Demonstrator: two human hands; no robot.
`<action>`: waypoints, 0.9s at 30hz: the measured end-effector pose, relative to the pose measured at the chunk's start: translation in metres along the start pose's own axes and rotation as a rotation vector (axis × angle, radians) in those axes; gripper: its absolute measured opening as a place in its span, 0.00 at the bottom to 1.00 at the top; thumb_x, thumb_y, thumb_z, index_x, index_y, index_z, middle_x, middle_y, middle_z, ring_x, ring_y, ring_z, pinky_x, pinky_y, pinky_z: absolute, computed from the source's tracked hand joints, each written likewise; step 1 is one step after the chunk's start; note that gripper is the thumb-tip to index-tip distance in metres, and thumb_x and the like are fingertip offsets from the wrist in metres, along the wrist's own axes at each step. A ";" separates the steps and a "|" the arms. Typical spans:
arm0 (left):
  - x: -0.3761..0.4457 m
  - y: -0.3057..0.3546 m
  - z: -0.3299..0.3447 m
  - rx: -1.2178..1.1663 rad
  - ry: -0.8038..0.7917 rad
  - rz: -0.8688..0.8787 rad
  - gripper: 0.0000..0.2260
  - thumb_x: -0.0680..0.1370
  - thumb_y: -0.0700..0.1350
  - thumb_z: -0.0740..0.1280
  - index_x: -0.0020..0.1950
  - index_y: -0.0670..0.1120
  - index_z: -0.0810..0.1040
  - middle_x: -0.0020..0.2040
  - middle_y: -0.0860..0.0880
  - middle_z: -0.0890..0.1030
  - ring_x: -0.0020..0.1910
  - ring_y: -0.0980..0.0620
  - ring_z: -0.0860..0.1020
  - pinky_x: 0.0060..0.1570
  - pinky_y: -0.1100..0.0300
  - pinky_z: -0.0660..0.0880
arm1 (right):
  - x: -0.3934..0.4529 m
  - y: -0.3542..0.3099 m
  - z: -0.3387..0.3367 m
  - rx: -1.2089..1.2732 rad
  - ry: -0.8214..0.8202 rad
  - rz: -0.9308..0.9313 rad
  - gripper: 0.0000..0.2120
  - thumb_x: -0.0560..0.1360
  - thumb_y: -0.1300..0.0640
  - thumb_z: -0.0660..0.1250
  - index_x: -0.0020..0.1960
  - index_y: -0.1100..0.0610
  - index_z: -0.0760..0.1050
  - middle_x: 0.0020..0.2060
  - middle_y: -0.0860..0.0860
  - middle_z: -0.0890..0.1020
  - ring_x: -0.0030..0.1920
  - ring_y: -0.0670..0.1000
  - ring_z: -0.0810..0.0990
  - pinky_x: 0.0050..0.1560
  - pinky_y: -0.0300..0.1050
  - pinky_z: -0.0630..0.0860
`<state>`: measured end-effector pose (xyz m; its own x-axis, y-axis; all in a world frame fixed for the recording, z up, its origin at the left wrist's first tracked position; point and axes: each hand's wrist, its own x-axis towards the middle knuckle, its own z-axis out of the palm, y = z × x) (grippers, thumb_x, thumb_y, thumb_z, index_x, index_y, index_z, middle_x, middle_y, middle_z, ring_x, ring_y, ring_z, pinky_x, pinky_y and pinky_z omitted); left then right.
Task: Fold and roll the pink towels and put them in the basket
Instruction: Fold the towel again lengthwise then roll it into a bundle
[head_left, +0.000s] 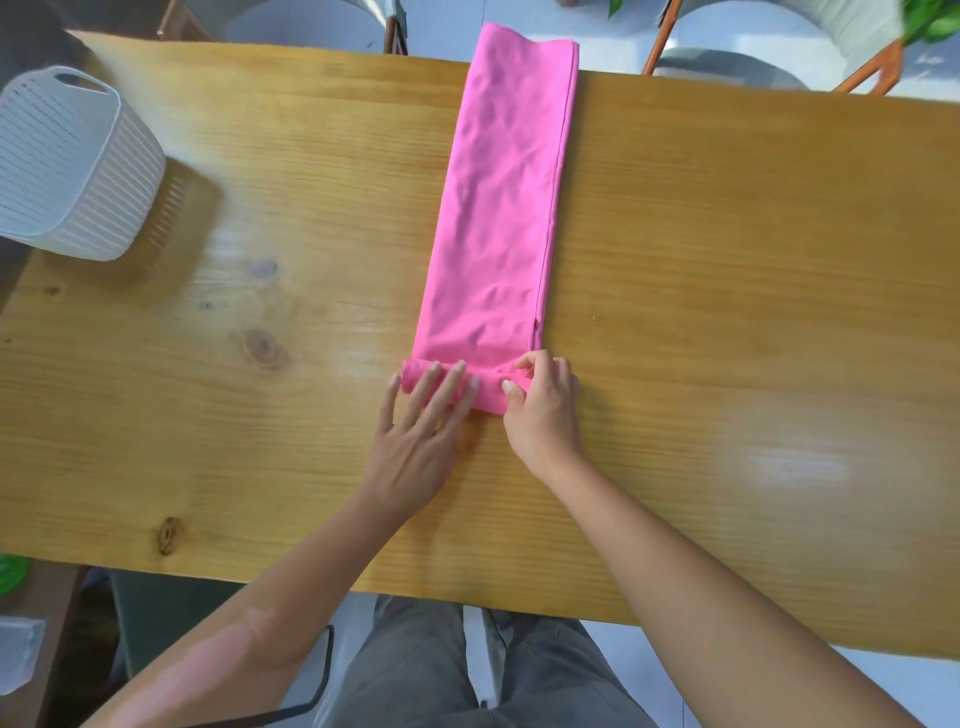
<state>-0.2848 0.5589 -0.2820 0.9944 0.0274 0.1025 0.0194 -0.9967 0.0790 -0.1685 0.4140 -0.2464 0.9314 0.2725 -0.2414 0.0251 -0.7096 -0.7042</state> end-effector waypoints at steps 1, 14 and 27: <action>-0.001 -0.002 0.002 0.001 0.000 0.029 0.36 0.78 0.42 0.64 0.83 0.48 0.53 0.83 0.47 0.52 0.82 0.44 0.50 0.79 0.40 0.45 | 0.001 -0.002 0.001 -0.011 0.009 0.014 0.08 0.78 0.59 0.68 0.53 0.53 0.70 0.55 0.51 0.72 0.58 0.54 0.70 0.56 0.46 0.68; 0.057 -0.022 -0.006 -0.061 0.051 0.096 0.21 0.83 0.36 0.53 0.74 0.41 0.73 0.65 0.44 0.80 0.65 0.38 0.77 0.68 0.41 0.70 | -0.004 0.013 0.000 -0.600 0.143 -0.513 0.20 0.77 0.56 0.71 0.68 0.59 0.76 0.62 0.52 0.80 0.65 0.56 0.77 0.64 0.53 0.74; 0.103 -0.033 -0.017 -0.172 0.053 0.022 0.19 0.76 0.34 0.56 0.61 0.43 0.79 0.52 0.41 0.76 0.56 0.37 0.73 0.66 0.38 0.69 | 0.048 -0.005 -0.005 -0.240 0.073 -0.185 0.14 0.81 0.56 0.65 0.65 0.55 0.77 0.60 0.53 0.73 0.56 0.56 0.74 0.54 0.56 0.76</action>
<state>-0.1844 0.5963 -0.2573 0.9874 0.0144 0.1577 -0.0249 -0.9694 0.2443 -0.1224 0.4268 -0.2510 0.9264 0.3702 -0.0686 0.2738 -0.7876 -0.5520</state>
